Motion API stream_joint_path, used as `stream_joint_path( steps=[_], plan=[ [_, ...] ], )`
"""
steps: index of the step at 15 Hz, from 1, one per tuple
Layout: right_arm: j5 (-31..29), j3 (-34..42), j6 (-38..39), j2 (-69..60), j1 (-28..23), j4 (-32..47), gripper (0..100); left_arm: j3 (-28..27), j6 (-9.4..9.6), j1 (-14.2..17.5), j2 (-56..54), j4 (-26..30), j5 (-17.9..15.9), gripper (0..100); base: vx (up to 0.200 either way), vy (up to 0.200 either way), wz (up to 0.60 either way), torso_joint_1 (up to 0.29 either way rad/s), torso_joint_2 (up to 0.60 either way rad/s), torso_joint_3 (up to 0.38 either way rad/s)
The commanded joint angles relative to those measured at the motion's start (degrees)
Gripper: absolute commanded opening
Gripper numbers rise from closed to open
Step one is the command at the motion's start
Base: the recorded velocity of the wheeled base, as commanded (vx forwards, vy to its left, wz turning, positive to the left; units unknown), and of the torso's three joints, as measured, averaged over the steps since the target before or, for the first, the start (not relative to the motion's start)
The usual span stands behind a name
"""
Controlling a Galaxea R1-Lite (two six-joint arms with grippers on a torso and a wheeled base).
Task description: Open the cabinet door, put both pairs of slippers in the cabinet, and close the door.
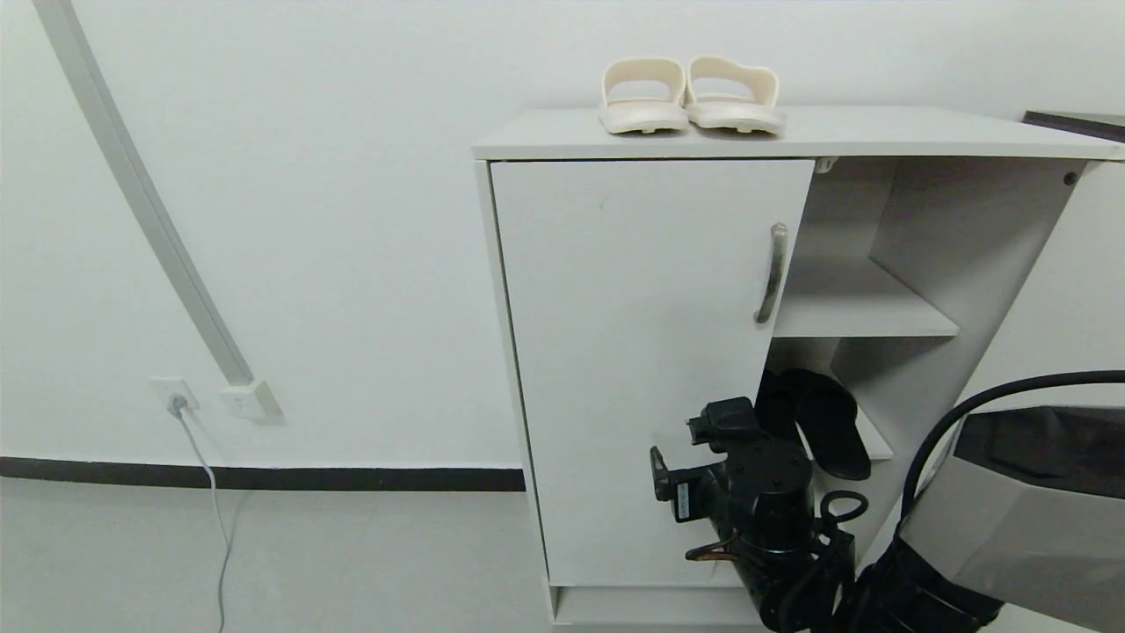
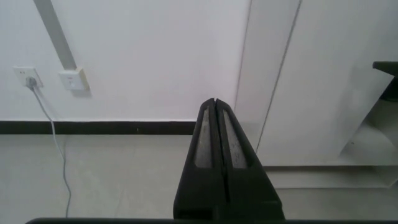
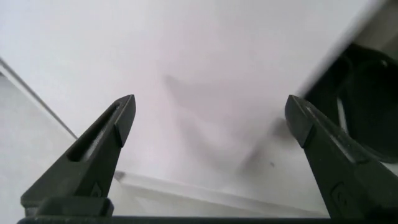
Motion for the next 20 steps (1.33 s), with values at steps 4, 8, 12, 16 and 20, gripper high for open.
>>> stream_joint_path(
  steps=[4,8,12,16,20],
  plan=[
    [2.98,3.16,-2.04,-0.03,-0.55,-3.95,100,0.0,-0.02,0.05,0.09,-0.05,-0.01,0,0.0,0.0,0.0,0.0,0.0,0.0],
    [3.07,3.34,-2.13,0.15,-0.55,-4.22,100,0.0,-0.02,0.05,0.0,-0.05,0.08,0,0.0,0.0,0.0,0.0,0.0,0.0],
    [2.98,3.07,-2.22,0.24,-0.55,-4.66,100,0.0,-0.02,0.05,0.0,-0.05,0.08,0,0.0,0.0,0.0,0.0,0.0,0.0],
    [2.98,3.07,-2.22,-0.03,-0.55,-5.71,100,0.0,0.07,0.05,0.09,-0.05,0.08,0,0.0,0.0,0.0,0.001,-0.06,-0.098],
    [2.98,3.07,-2.22,-0.03,-0.55,-5.62,100,0.0,-0.02,0.05,0.0,-0.05,0.08,0,0.0,0.0,0.0,0.025,-0.41,-0.351]
  ],
)
